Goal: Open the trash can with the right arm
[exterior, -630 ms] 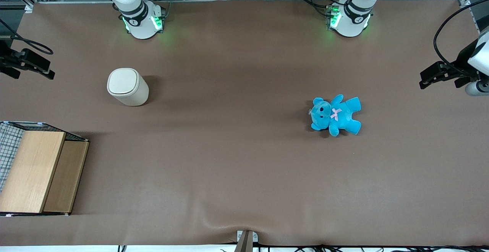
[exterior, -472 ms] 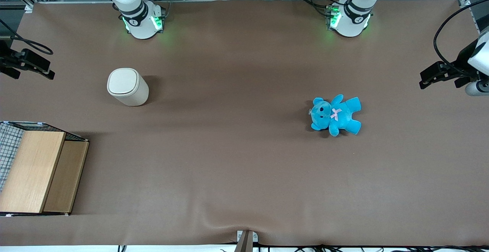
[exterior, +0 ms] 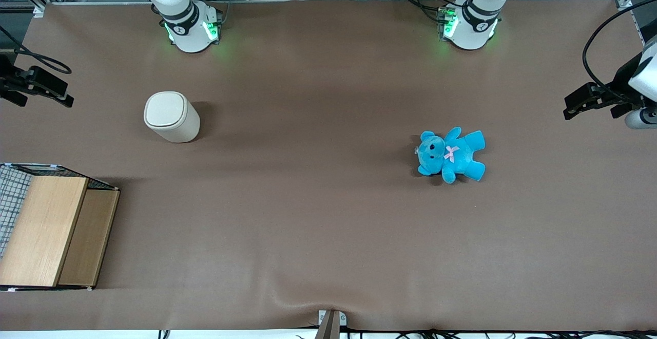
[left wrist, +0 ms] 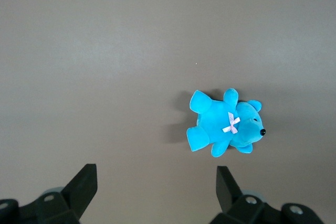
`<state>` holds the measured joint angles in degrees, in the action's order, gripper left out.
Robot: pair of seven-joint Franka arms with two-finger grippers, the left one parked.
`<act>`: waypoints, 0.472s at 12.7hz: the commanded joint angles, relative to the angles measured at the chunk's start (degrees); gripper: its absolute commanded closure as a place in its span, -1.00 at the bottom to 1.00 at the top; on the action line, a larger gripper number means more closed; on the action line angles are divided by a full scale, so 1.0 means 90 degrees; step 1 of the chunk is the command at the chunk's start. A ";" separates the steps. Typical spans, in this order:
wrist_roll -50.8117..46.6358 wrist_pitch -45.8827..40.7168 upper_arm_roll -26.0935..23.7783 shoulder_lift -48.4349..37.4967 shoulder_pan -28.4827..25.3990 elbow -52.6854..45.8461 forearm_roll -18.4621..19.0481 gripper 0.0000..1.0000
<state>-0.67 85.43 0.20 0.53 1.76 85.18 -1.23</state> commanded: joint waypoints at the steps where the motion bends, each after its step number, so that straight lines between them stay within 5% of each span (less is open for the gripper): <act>1: 0.0036 -0.0019 0.0008 0.0126 0.0020 -0.0070 -0.0020 -1.00; 6: 0.0026 -0.0741 -0.0002 0.0214 -0.0078 0.0096 -0.0049 -1.00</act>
<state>-0.67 80.98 0.11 2.72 1.62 85.45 -1.33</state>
